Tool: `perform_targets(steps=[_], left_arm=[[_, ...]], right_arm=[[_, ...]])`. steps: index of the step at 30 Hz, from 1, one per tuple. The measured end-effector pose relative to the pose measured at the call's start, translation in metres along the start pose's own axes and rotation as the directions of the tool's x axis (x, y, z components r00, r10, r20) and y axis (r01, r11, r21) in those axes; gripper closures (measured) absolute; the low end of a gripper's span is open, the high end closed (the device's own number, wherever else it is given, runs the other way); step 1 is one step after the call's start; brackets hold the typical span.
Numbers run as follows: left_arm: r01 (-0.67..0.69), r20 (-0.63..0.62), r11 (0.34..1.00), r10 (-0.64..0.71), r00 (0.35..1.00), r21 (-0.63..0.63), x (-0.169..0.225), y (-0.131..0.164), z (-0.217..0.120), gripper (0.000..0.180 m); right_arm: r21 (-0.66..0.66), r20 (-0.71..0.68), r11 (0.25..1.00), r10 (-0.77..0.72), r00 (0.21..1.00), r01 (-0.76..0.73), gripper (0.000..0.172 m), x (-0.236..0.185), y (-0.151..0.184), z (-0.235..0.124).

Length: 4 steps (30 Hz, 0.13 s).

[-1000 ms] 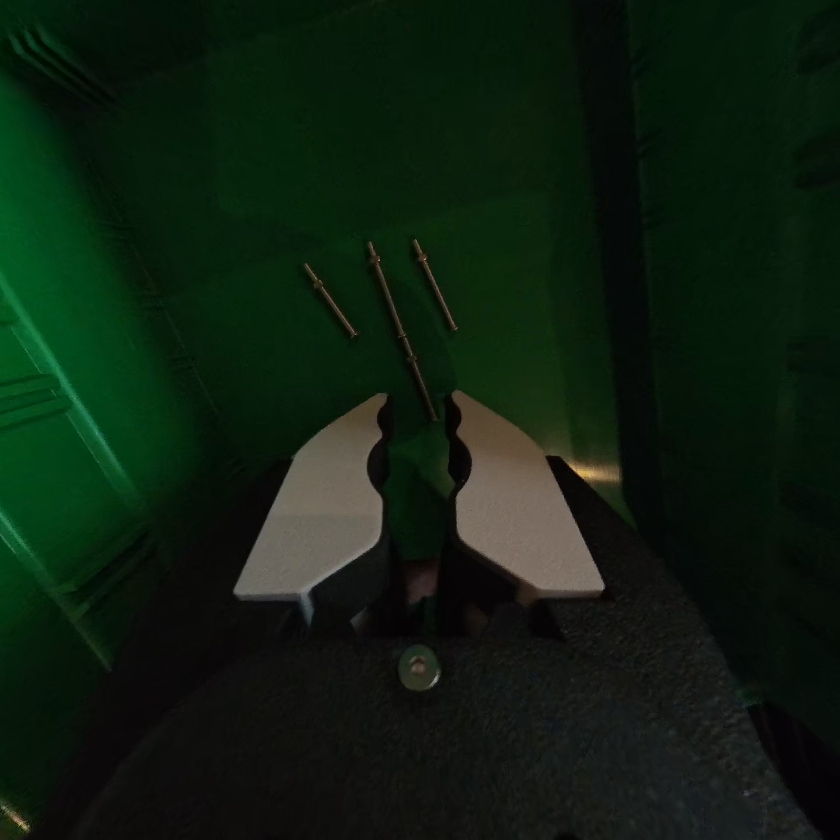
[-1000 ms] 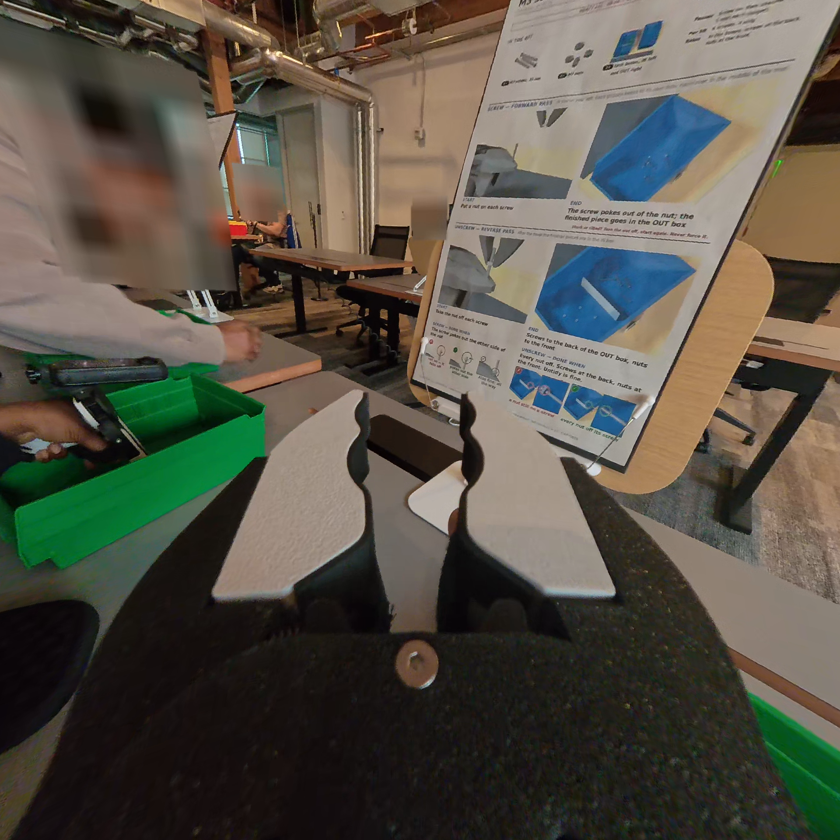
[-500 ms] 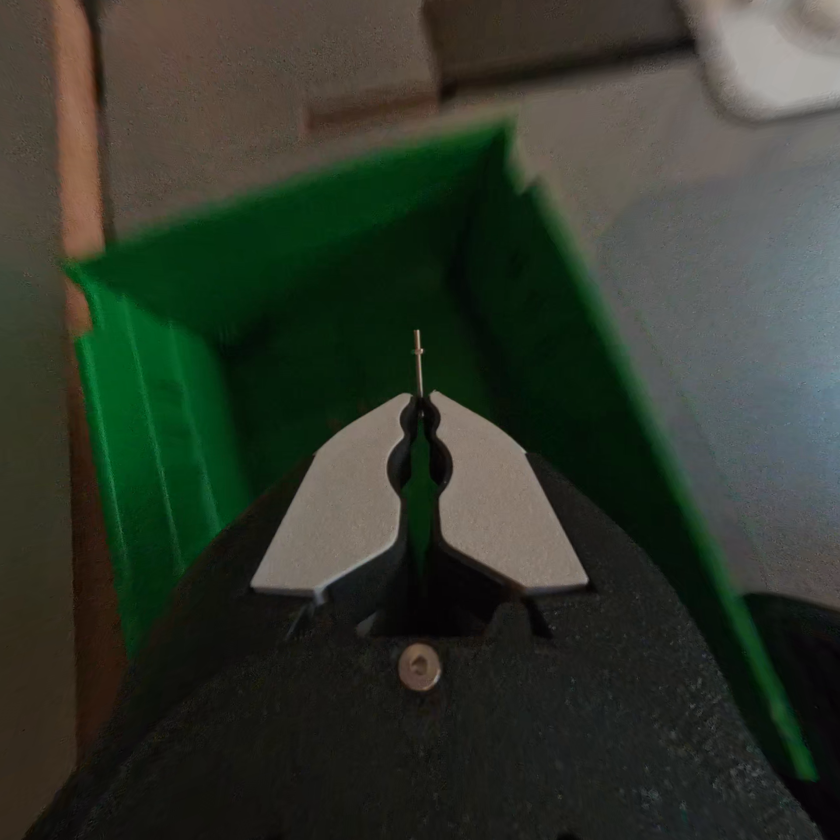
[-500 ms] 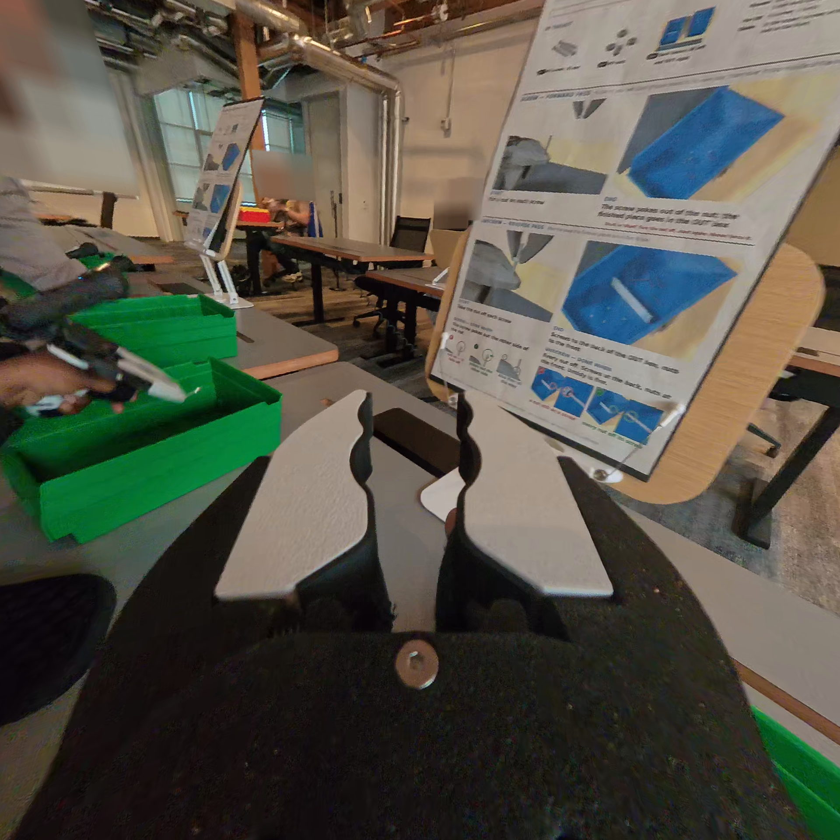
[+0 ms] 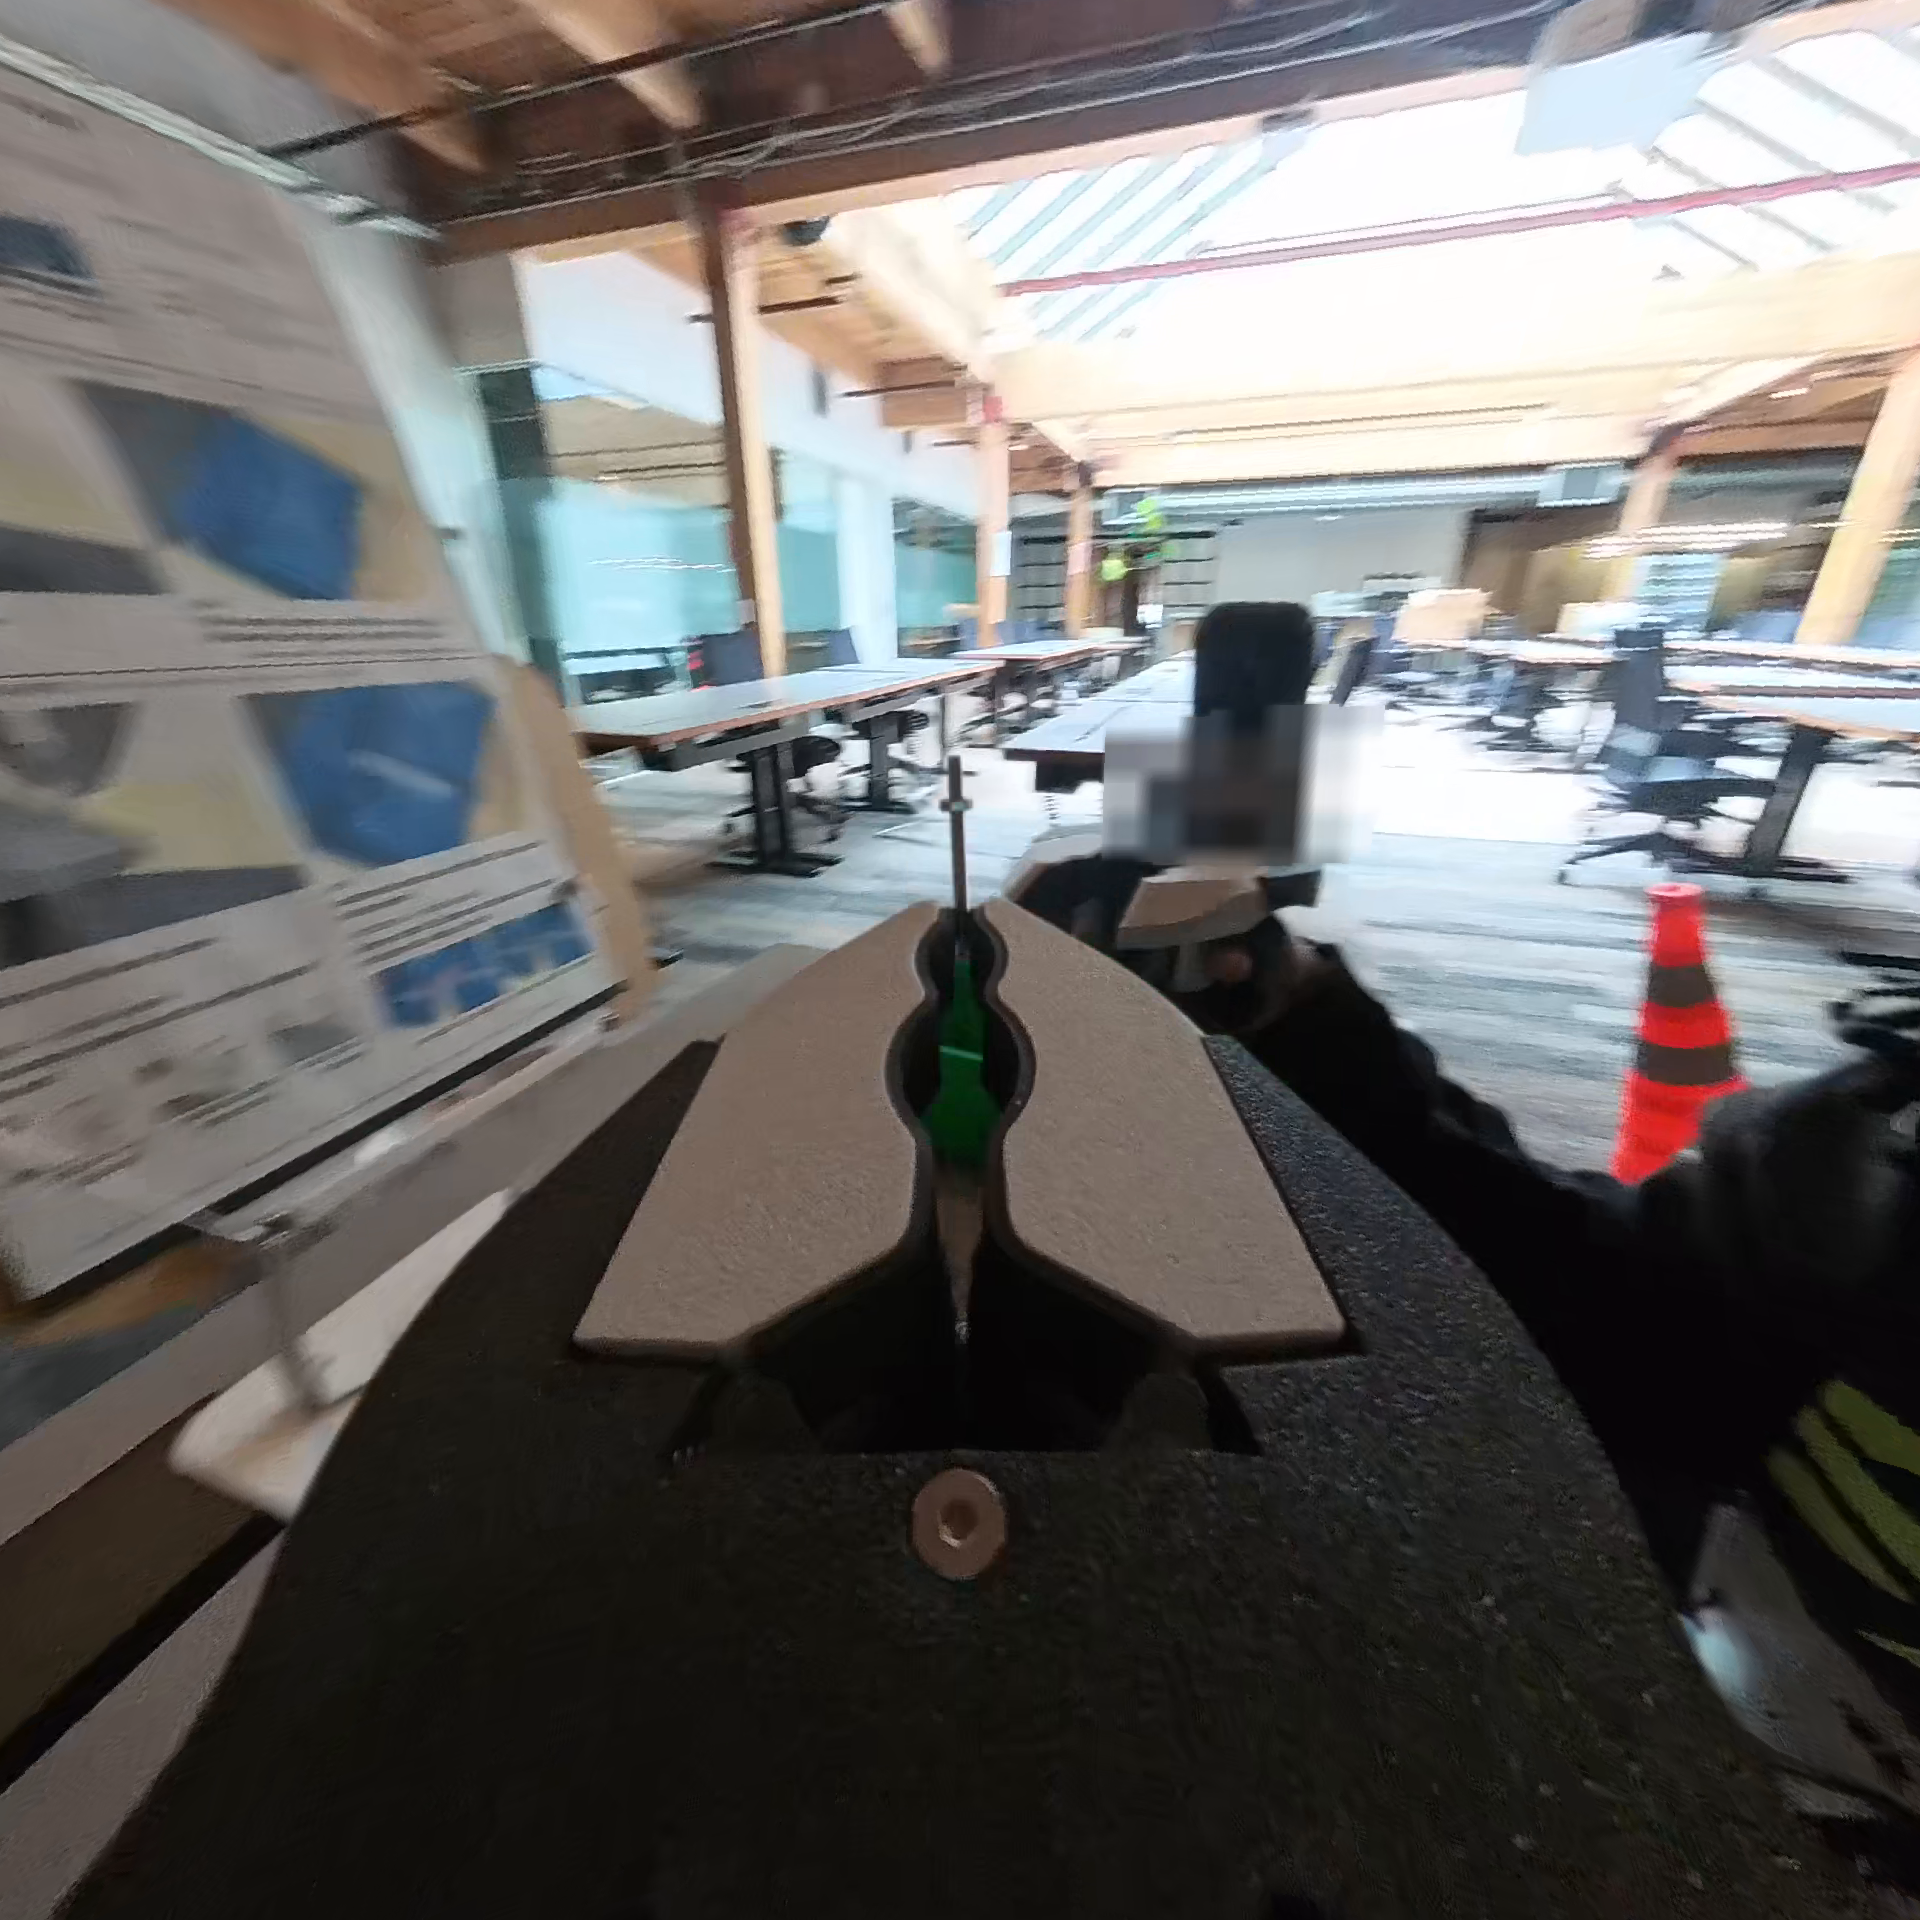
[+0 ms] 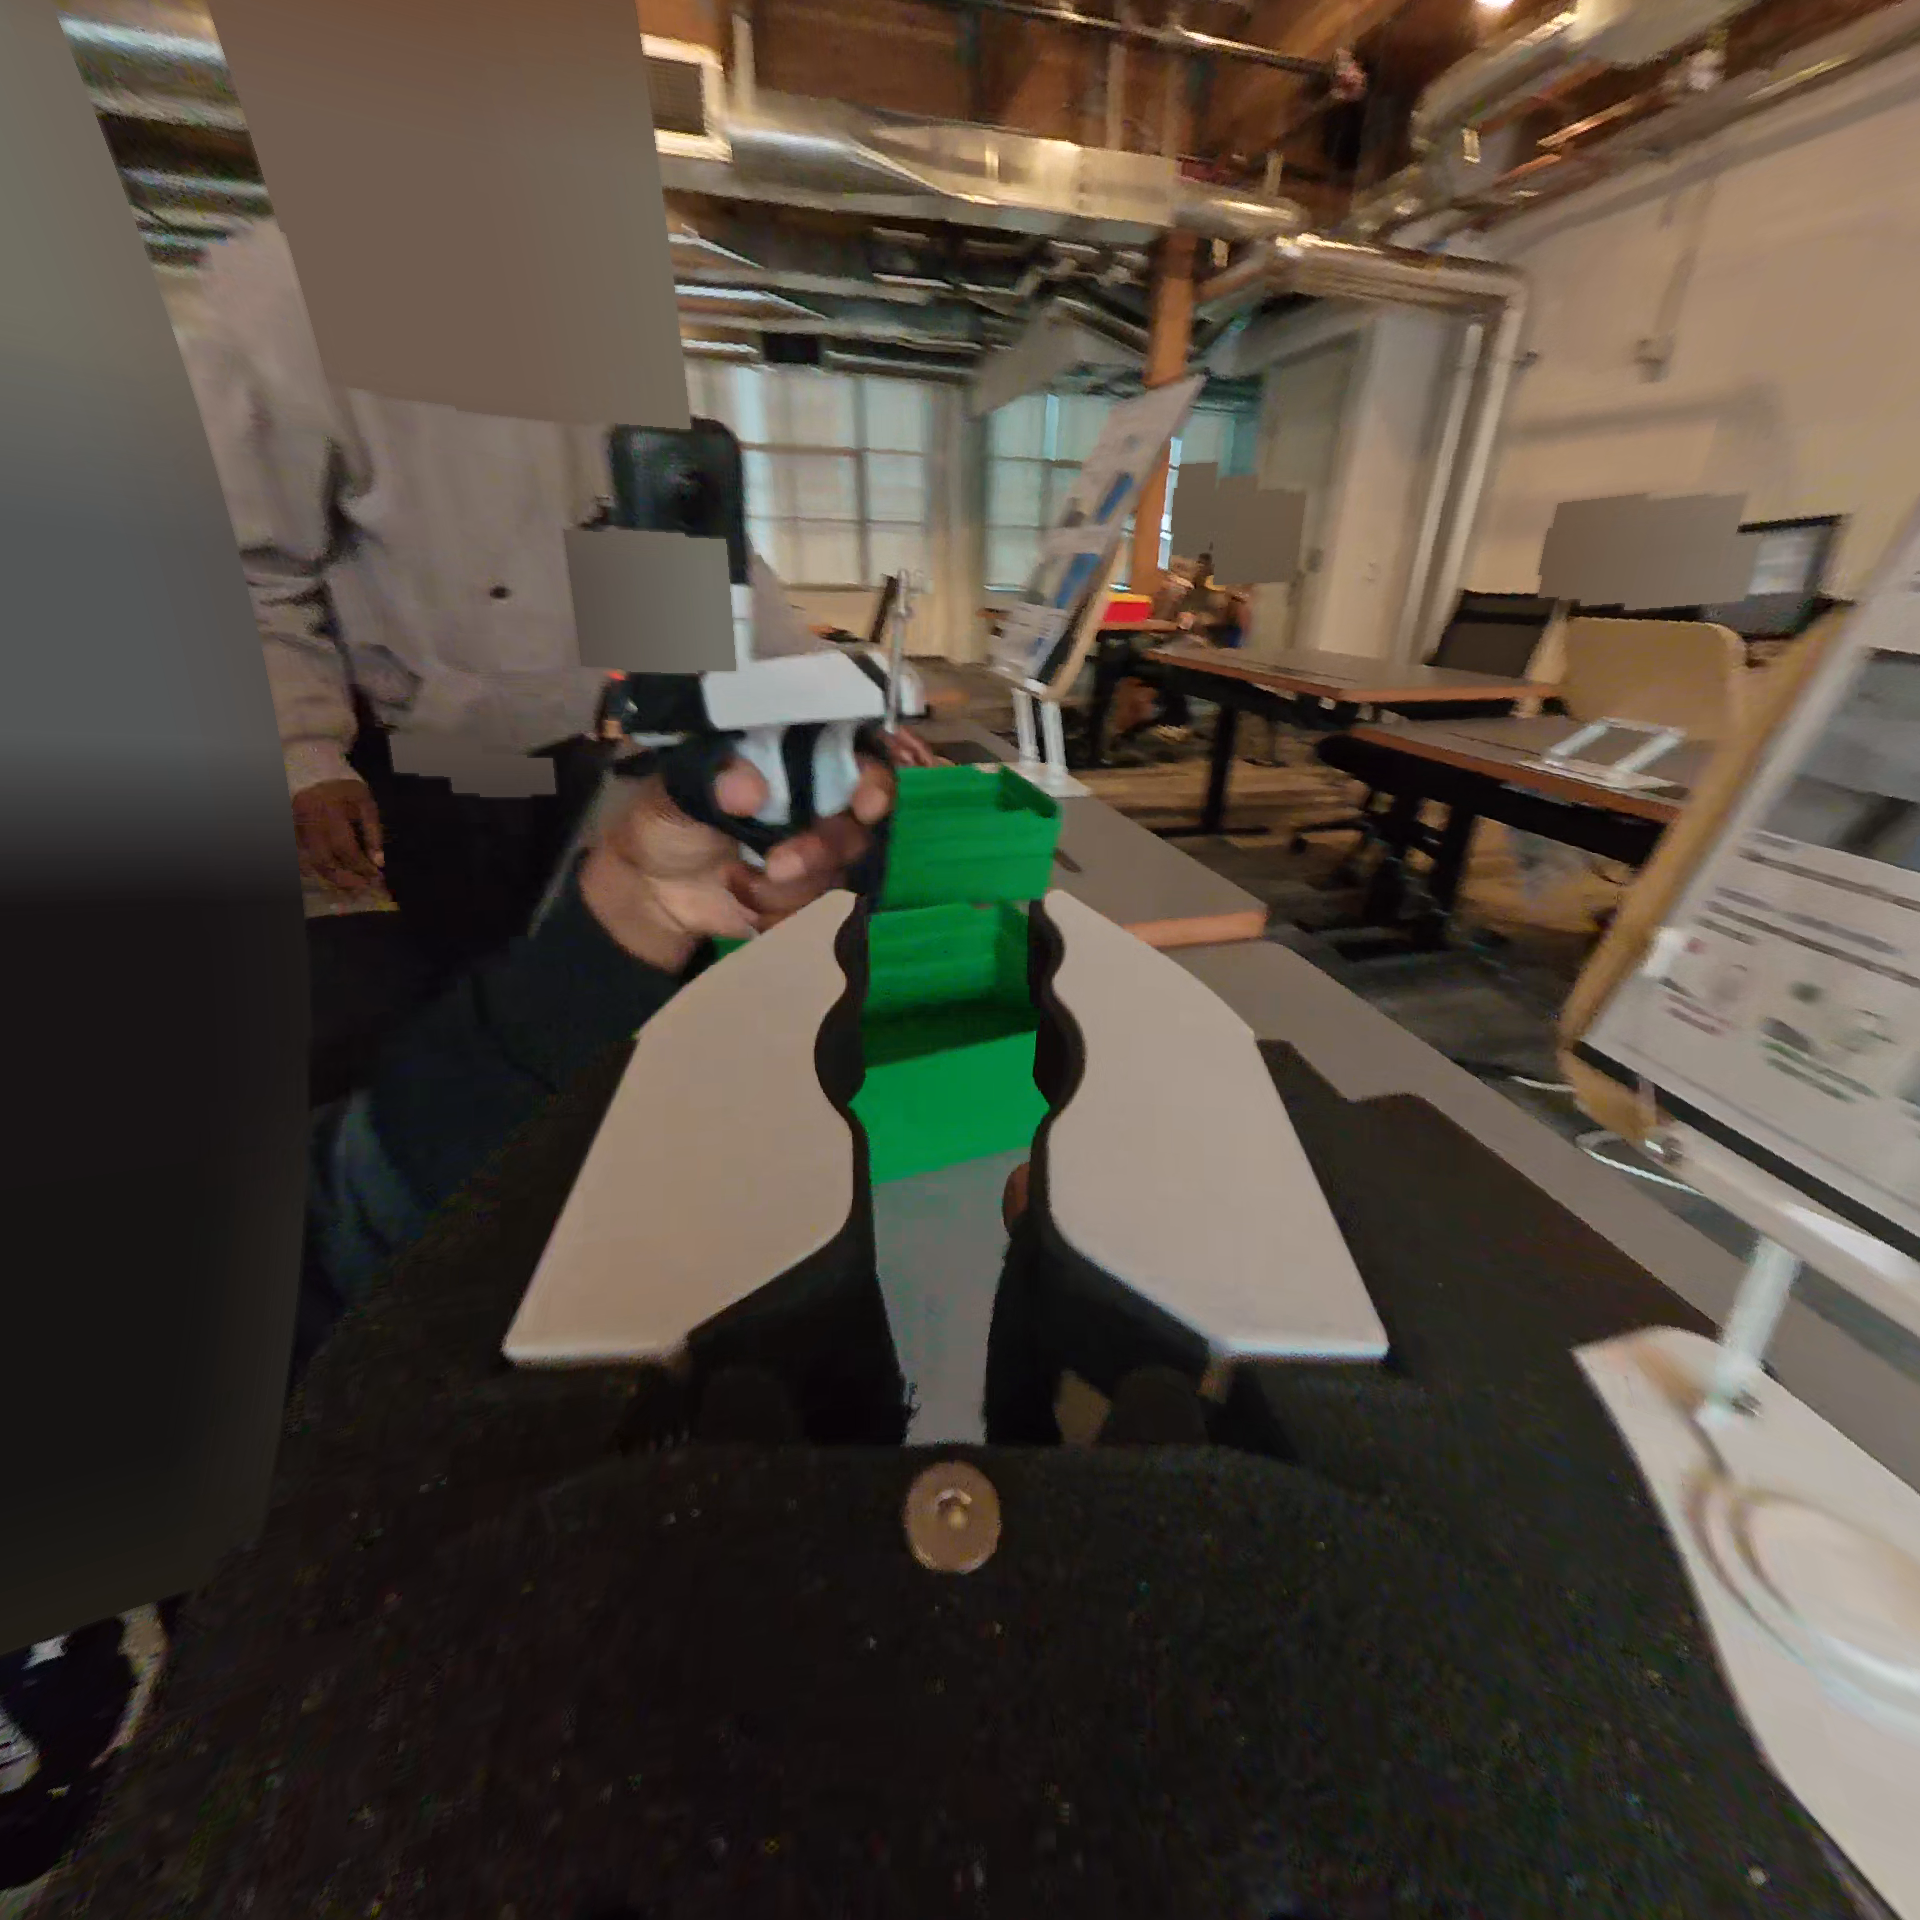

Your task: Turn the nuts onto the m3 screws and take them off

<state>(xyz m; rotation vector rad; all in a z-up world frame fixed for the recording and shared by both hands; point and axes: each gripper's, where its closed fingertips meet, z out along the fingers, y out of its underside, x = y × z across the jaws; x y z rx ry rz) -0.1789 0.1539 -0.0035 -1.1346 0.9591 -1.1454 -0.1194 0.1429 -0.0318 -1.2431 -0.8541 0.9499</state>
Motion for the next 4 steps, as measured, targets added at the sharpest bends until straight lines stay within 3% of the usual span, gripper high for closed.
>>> perform_targets(steps=[4], left_arm=[[0.027, -0.134, 1.0, -0.026, 0.991, 0.005, 0.027, 0.008, 0.02, 0.18]], right_arm=[[0.081, 0.113, 0.995, 0.044, 0.993, -0.054, 0.147, -0.021, -0.012, 0.005]])
